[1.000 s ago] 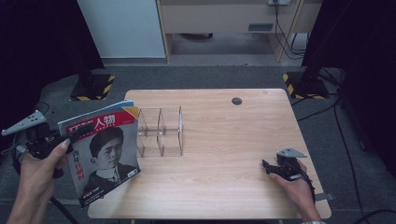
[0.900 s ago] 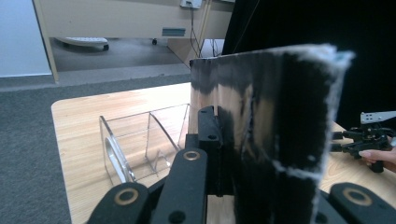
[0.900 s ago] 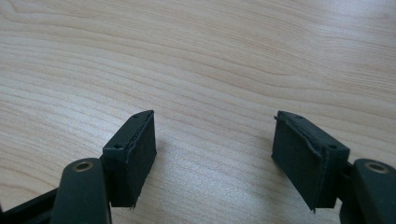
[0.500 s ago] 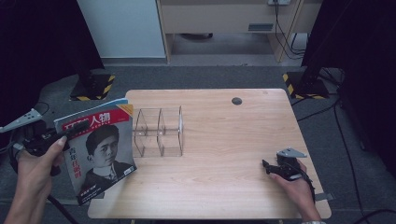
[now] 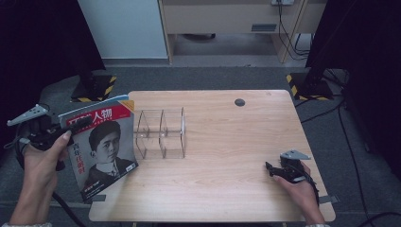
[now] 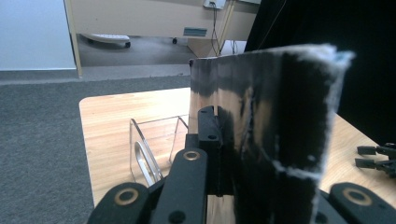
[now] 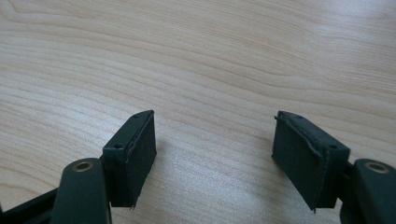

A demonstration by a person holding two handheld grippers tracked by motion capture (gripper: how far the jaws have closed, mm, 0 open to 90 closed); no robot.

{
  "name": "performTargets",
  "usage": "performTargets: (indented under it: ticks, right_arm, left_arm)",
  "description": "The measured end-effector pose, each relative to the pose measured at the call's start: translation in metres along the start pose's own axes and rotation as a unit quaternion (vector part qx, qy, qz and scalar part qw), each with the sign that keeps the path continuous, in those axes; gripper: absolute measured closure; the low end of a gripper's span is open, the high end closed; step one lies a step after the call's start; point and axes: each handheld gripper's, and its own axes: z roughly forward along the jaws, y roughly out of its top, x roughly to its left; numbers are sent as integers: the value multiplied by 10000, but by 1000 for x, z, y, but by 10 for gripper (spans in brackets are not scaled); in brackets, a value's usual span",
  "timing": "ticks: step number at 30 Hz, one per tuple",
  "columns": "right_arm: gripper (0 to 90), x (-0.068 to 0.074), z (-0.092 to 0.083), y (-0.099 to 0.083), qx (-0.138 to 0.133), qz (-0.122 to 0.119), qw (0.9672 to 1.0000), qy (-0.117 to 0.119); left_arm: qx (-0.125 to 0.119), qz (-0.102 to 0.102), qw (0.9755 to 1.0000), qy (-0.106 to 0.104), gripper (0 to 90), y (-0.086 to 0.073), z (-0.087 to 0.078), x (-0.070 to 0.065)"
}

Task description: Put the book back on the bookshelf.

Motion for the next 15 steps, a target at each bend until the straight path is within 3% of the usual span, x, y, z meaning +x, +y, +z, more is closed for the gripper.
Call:
performTargets:
  ticks: [15]
  right_arm:
    - [303,0,0,0,2,-8,10000,7]
  left_arm:
    - [-62,-29,9999,138,865,7,22,10]
